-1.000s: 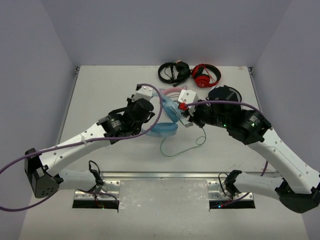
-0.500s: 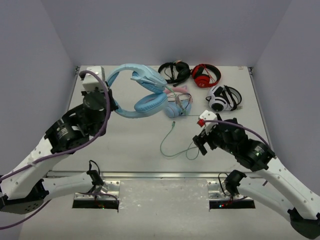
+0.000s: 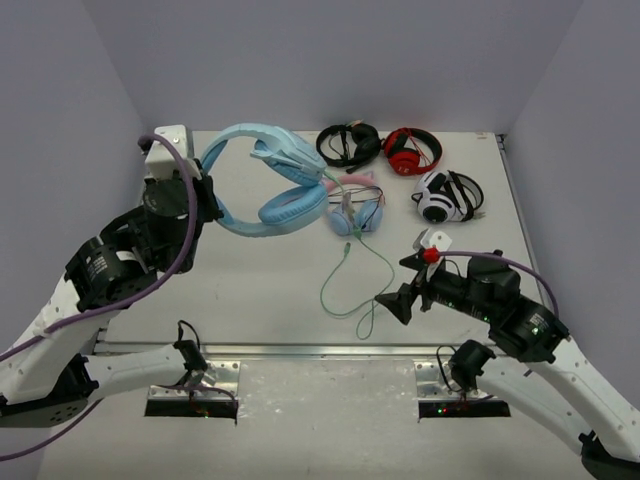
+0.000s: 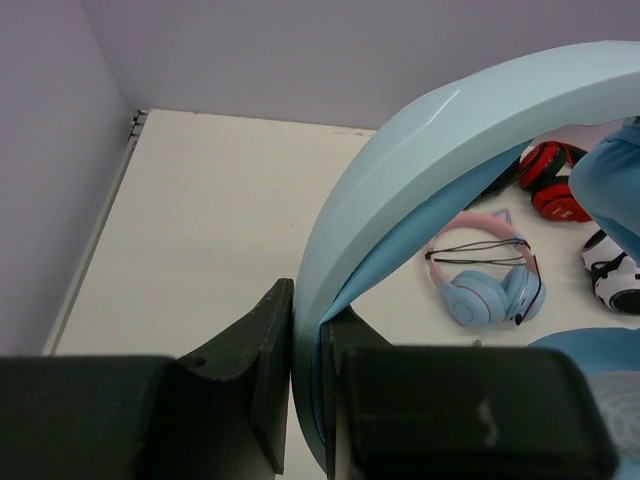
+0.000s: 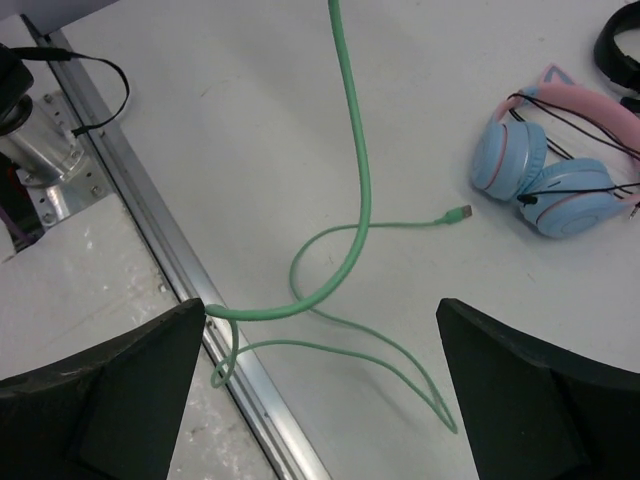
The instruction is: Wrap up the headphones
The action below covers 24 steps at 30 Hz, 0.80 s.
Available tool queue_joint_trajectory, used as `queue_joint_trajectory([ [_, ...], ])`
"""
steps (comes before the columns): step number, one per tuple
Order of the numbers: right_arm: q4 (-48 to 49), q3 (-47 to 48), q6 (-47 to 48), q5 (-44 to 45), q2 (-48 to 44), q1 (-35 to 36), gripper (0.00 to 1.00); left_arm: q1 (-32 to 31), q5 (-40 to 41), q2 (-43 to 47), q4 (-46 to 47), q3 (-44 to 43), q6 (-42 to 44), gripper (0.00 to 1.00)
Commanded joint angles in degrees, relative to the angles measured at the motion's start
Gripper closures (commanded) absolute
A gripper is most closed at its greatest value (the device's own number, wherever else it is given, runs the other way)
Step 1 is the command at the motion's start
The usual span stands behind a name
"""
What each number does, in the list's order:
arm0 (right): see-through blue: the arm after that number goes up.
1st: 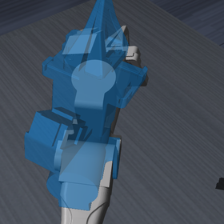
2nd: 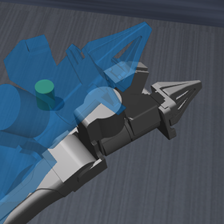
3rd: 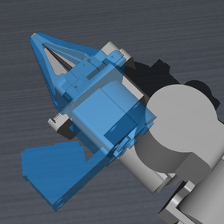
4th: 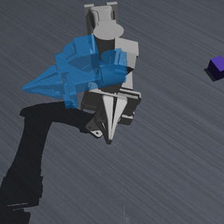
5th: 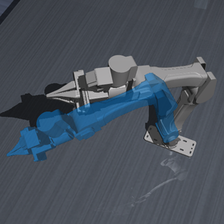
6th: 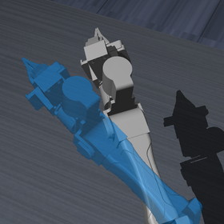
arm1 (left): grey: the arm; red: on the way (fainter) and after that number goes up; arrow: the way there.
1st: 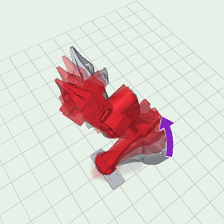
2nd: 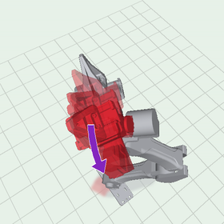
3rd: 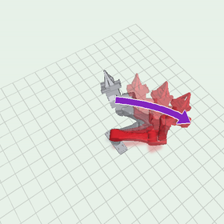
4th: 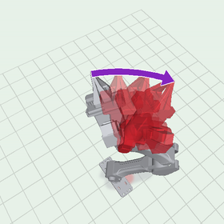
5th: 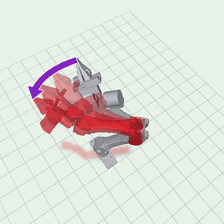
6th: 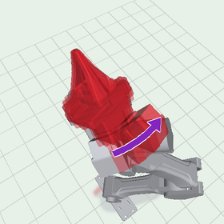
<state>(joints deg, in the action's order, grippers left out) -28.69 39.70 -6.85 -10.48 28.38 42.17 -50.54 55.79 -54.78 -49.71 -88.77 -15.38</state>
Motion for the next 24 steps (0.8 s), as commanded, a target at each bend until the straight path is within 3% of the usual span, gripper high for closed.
queue_joint_trajectory([
  [1,3.9,4.4,1.9,0.9,2.1,-0.1,0.01,0.3,-2.9,1.3,6.2,-1.8,-2.0,1.0],
  [5,4.8,9.2,1.6,2.3,9.3,-0.1,0.01,0.3,-5.2,0.6,6.0,-1.9,-2.4,1.0],
  [7,5.0,12.0,1.8,3.8,13.8,-0.1,0.11,0.3,-5.8,0.6,5.9,-1.7,-2.5,1.0],
  [8,3.9,13.1,1.8,4.7,15.3,-0.2,0.27,0.3,-5.8,0.6,5.9,-1.6,-2.6,1.0],
  [9,3.3,14.2,1.7,5.2,16.6,-0.2,0.35,0.3,-5.6,0.6,5.9,-1.4,-2.6,1.0],
  [11,2.8,15.3,1.4,6.0,18.9,-0.2,0.43,0.3,-5.3,0.8,5.9,-1.3,-2.7,1.0],
  [16,4.1,12.2,1.1,2.4,17.8,-0.2,0.54,0.3,-3.0,0.4,5.6,-2.3,-2.4,1.0],
  [21,5.7,6.6,-0.7,-2.8,15.5,-0.2,0.55,0.3,0.7,-0.7,5.1,-3.1,-3.7,1.0],
  [24,6.1,4.0,-1.1,-2.6,15.7,-0.2,0.67,0.3,3.4,-1.2,4.1,-3.5,-6.5,1.0],
])
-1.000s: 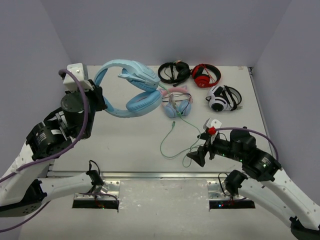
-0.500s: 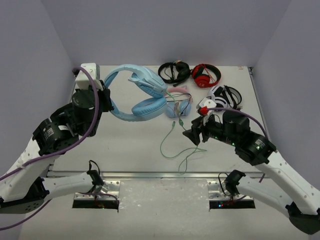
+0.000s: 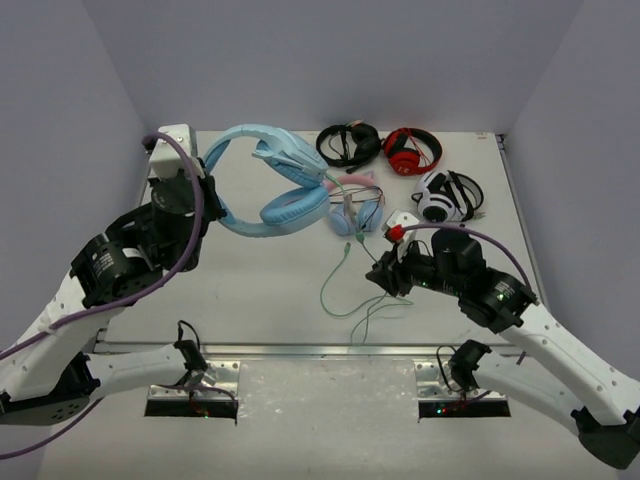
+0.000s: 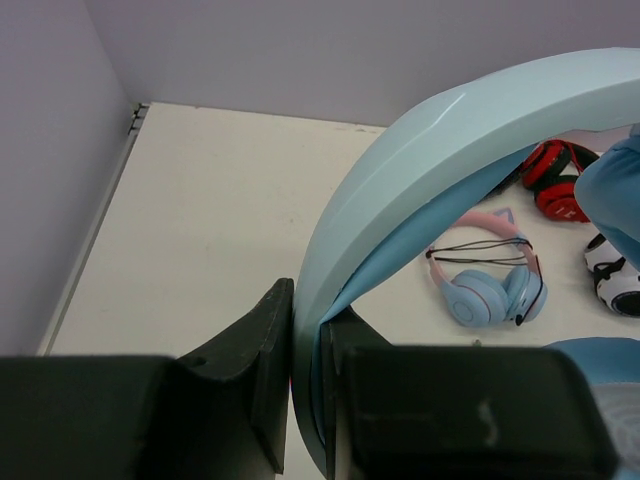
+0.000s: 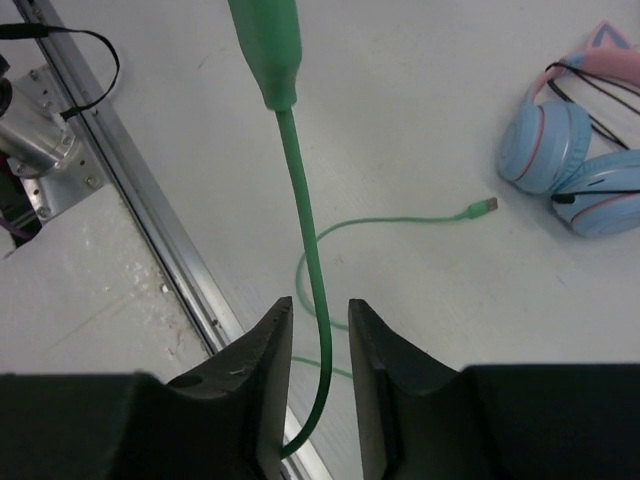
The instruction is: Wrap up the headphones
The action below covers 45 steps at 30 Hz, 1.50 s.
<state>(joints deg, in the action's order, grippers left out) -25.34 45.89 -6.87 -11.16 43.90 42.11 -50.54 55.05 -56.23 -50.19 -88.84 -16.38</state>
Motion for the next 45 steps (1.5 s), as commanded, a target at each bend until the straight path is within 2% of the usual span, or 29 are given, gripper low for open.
queue_joint_trajectory([
  [1,2.7,-2.6,-1.1,-1.7,0.3,-0.2,0.71,0.3,4.8,0.2,4.5,-3.4,-5.7,1.0],
  [5,3.1,-3.4,-0.7,0.2,-0.8,-0.2,0.99,0.3,5.6,-0.8,4.8,-3.5,-5.3,1.0],
  [7,3.5,-1.6,1.2,3.3,-1.4,-0.2,0.99,0.3,4.6,-1.7,7.9,-1.7,-2.1,1.0],
  [9,1.1,2.6,3.9,6.6,-0.6,-0.1,0.99,0.3,0.1,-2.4,11.4,0.9,3.6,1.0],
  [12,-2.5,8.9,9.8,16.4,1.1,-0.2,0.99,0.3,-4.6,-5.9,13.4,3.8,7.5,0.99],
  [13,-3.3,10.2,11.4,22.9,2.3,-0.2,0.99,0.3,-6.6,-7.0,13.0,4.4,7.8,1.0],
  [17,0.2,13.7,19.9,33.0,2.3,-0.2,0.99,0.2,-12.4,-12.3,14.5,6.8,12.4,1.0],
  [20,3.5,14.6,26.1,37.0,2.1,-0.1,0.99,-0.1,-11.8,-14.7,15.8,9.6,15.2,1.0],
  [22,4.8,15.1,29.4,36.6,1.7,-0.2,0.99,-0.3,-13.0,-16.0,16.6,11.3,16.0,1.0],
  [27,-3.7,20.1,29.8,17.8,5.0,-0.1,0.99,-0.6,-13.4,-18.7,16.0,10.7,17.0,1.0],
  [29,-6.2,21.7,31.0,15.6,7.9,0.0,0.99,-0.6,-14.4,-18.9,15.9,10.4,16.8,1.0],
  [32,-6.6,21.1,32.7,13.2,8.4,2.0,0.99,-0.7,-15.6,-18.8,16.3,11.1,17.5,1.0],
  [36,-5.0,20.3,33.0,2.0,8.2,2.1,0.99,-0.6,-19.0,-19.3,16.7,12.0,17.8,1.0],
  [39,-6.0,21.9,32.9,0.7,11.2,2.4,0.99,-0.7,-21.3,-19.3,17.0,12.5,18.1,1.0],
  [45,-8.8,28.1,31.9,8.8,17.3,3.3,0.99,-0.9,-23.4,-18.6,17.5,14.8,18.1,1.0],
])
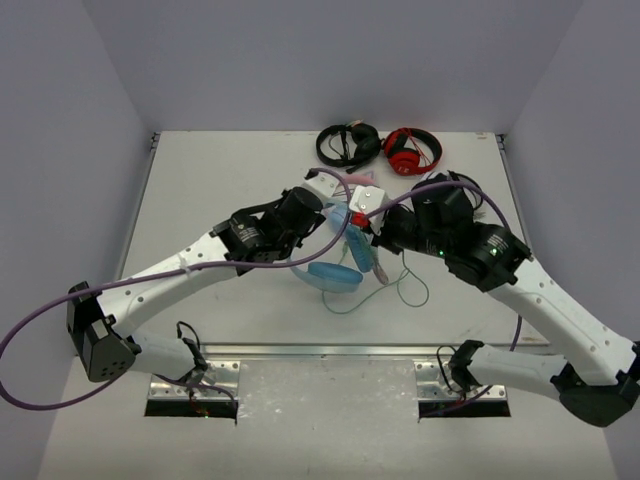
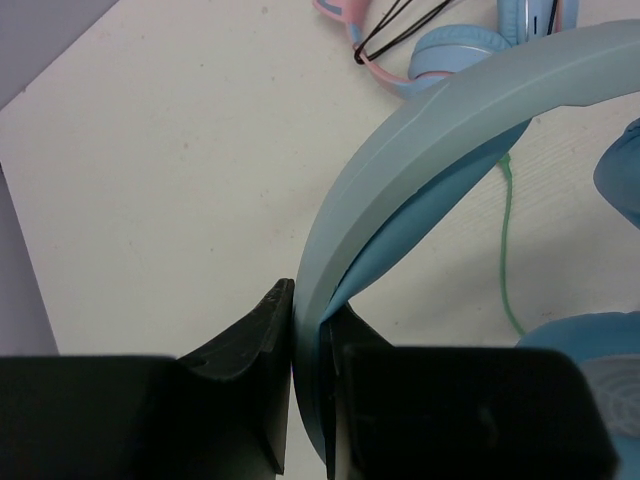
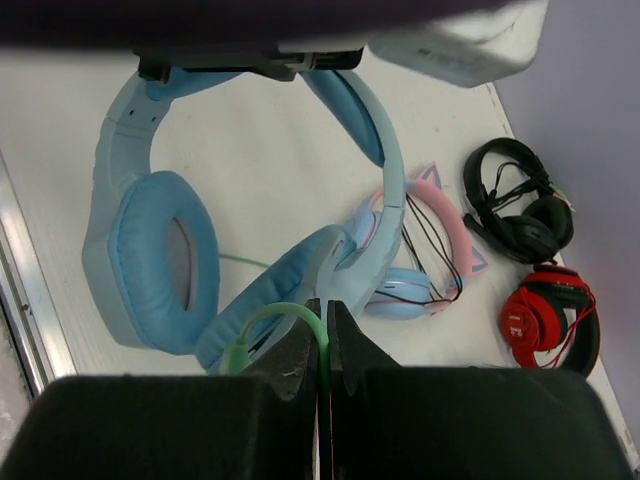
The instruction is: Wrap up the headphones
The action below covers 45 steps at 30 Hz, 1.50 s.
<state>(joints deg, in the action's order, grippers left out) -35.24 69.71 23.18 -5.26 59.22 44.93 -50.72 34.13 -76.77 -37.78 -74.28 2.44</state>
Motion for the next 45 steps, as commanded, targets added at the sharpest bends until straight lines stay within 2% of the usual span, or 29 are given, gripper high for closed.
queue_joint_trajectory([
  [1,0.1,6.3,2.0,3.2,4.1,0.5,0.99,-0.7,-2.6,2.2,5.2,0.7,-0.9,1.0],
  [9,-0.8,9.7,-0.1,10.5,9.8,1.2,0.97,-1.7,-2.7,3.2,5.8,2.3,-1.1,1.0],
  [13,0.2,9.7,-1.7,11.5,10.6,1.2,0.91,-1.8,-3.8,4.2,6.6,2.5,-1.6,1.0],
  [19,1.0,10.7,-6.4,9.7,11.7,1.2,0.92,-1.8,-2.5,6.0,8.3,3.0,-1.9,1.0],
  [20,1.4,10.8,-7.2,9.0,11.8,1.2,0.9,-1.8,-2.1,6.1,8.5,3.0,-1.9,1.0],
  [22,2.1,10.4,-9.9,7.3,11.4,1.2,0.77,-1.8,-0.5,6.2,8.4,2.9,-4.1,1.0],
  [25,3.4,9.9,-12.8,6.0,10.2,1.2,0.72,-1.8,0.7,6.2,8.2,3.1,-4.5,1.0],
  [26,3.8,9.9,-14.2,6.1,10.0,1.2,0.72,-1.8,1.5,6.3,8.2,3.1,-4.5,0.99],
  [28,3.5,10.6,-15.2,6.1,9.7,1.0,0.79,-1.8,2.0,6.4,8.2,3.1,-4.9,1.0],
  [29,2.5,11.1,-15.8,5.8,9.9,1.0,0.86,-1.8,2.3,6.5,8.2,3.0,-5.1,1.0],
  [30,1.8,12.5,-16.1,5.8,10.8,1.1,0.99,-1.8,2.3,6.6,8.2,2.9,-5.3,0.99],
  [34,-1.1,15.4,-18.2,7.6,13.2,1.1,0.98,-1.8,1.9,7.3,8.5,2.6,-6.0,1.0],
  [38,-2.6,17.2,-22.2,8.9,14.8,1.1,0.77,-1.8,2.9,7.2,8.3,2.5,-6.6,0.99],
  [45,-2.6,17.8,-26.7,7.2,15.8,1.0,0.76,-1.8,4.4,7.2,7.9,2.0,-7.7,1.0],
])
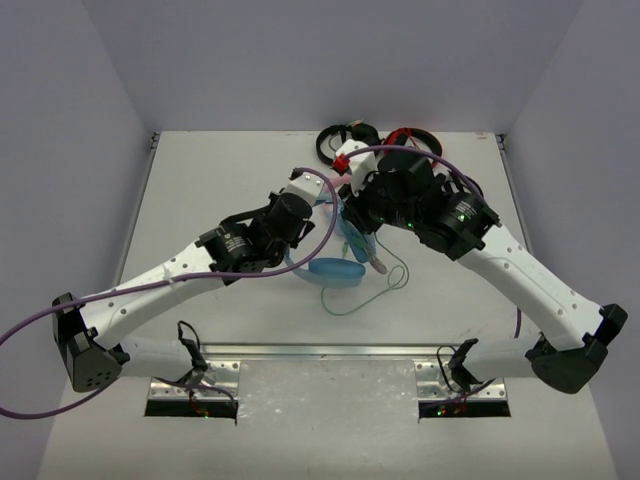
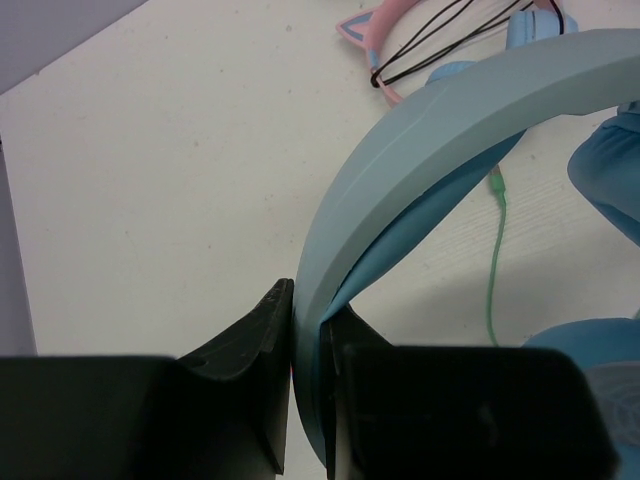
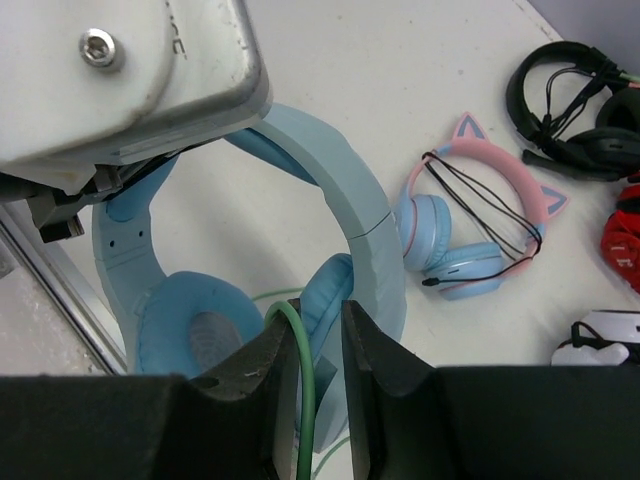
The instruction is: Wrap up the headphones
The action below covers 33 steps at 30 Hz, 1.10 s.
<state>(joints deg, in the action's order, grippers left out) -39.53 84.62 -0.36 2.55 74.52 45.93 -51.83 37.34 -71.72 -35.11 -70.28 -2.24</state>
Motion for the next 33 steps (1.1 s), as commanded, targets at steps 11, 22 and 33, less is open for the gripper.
queue_joint_trajectory([
  [11,1.6,4.3,-7.4,3.0,2.4,0.2,0.76,-0.5,2.3,0.7,4.3,-2.6,-3.9,1.0],
  [22,1.4,7.7,-8.9,1.6,5.0,0.3,0.75,-0.5,1.6,-1.0,3.6,-3.2,-4.4,1.0],
  [33,-1.2,8.5,-8.6,7.5,8.2,0.2,0.74,-0.5,0.4,0.9,4.2,-2.5,-4.6,1.0],
])
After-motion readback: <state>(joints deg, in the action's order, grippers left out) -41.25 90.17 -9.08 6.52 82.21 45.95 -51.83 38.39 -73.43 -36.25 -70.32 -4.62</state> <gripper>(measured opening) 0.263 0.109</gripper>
